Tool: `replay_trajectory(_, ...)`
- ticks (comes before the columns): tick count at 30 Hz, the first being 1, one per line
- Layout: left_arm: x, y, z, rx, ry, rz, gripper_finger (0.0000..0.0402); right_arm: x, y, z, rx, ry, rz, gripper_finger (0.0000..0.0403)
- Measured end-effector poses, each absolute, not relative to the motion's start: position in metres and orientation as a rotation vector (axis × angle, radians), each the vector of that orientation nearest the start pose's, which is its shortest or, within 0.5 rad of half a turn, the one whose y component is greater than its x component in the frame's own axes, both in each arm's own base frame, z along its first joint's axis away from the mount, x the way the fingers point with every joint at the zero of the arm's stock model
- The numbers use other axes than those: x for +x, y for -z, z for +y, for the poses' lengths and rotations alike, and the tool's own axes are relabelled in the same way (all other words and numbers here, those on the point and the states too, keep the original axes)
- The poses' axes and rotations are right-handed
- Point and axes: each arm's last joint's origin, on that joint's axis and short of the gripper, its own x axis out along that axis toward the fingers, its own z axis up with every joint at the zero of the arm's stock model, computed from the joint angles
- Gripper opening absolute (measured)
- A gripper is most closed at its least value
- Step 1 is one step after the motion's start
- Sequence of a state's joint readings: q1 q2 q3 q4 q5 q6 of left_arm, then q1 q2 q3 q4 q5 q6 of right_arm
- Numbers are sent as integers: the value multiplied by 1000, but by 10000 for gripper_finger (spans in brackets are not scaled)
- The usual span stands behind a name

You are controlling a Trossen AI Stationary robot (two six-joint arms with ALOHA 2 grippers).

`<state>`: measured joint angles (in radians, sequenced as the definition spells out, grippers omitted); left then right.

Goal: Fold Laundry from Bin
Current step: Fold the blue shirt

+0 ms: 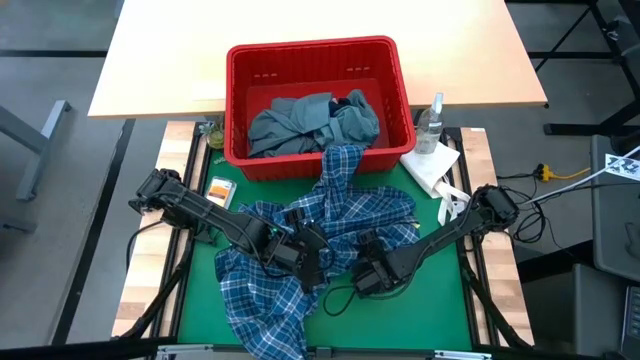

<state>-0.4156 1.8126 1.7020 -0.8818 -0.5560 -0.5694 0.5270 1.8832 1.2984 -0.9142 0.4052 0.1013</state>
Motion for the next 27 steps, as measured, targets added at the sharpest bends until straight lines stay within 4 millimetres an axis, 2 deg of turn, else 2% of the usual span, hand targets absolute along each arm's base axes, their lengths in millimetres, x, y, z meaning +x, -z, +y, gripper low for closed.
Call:
replay_trajectory(7, 357, -315, -141, -68, -366, 799, 0, 308, -175, 156, -565, -18, 1347, 95)
replay_trajectory(15, 357, -315, -142, -81, -348, 810, 0, 311, -175, 149, -519, -35, 1372, 7)
replay_trajectory(20, 357, -315, -142, -82, -348, 810, 0, 311, -174, 150, -504, -64, 1385, 15)
replay_trajectory(24, 357, -315, -142, -82, -347, 810, 0, 310, -174, 151, -501, -81, 1391, 3)
replay_trajectory(27, 357, -315, -142, -83, -347, 810, 0, 311, -180, 152, -508, -103, 1414, 5)
